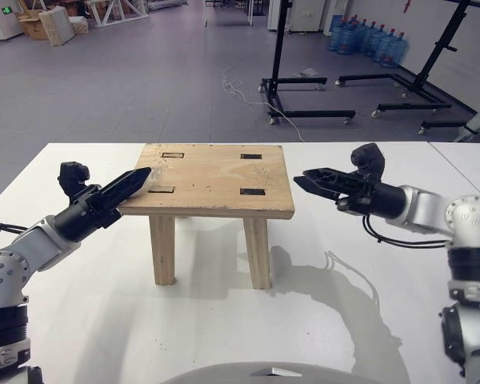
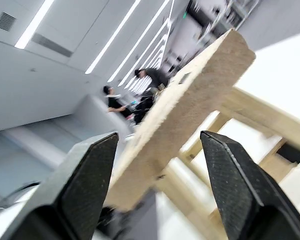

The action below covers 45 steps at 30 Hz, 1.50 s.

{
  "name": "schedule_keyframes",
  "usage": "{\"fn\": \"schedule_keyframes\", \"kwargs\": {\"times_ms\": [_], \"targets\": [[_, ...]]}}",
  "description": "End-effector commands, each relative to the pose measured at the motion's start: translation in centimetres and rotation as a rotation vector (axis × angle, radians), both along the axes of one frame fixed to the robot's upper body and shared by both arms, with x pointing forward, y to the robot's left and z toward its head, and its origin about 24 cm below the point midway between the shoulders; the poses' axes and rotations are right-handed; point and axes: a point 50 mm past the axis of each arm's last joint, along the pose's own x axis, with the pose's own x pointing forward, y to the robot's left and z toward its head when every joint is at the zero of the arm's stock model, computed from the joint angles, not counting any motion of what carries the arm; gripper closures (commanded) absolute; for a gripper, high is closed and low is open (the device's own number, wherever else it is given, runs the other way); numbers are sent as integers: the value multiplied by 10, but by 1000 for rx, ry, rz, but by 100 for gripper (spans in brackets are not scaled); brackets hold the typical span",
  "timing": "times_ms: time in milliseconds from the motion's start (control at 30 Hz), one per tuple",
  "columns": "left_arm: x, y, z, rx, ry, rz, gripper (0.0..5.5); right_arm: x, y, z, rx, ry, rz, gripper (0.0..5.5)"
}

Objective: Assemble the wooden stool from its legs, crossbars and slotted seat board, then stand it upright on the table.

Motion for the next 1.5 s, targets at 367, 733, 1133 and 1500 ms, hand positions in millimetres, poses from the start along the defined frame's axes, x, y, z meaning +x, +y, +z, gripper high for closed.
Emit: {"fn": "schedule_keyframes", "kwargs": {"times_ms": [367,733,1133,1500], "targets": [[17,-24,-10,119,-5,-59,146,-4,44,18,-30,-402,-701,249],[28,-26,-13,228,62,-82,11,10,52,40,-56,-602,-675,244],[24,-8,-14,372,79,-52,11,16,81,28,-674,-924,-506,244],[20,14,-16,298,105,25,11,8,77,1,-973,-816,-192,244]]}}
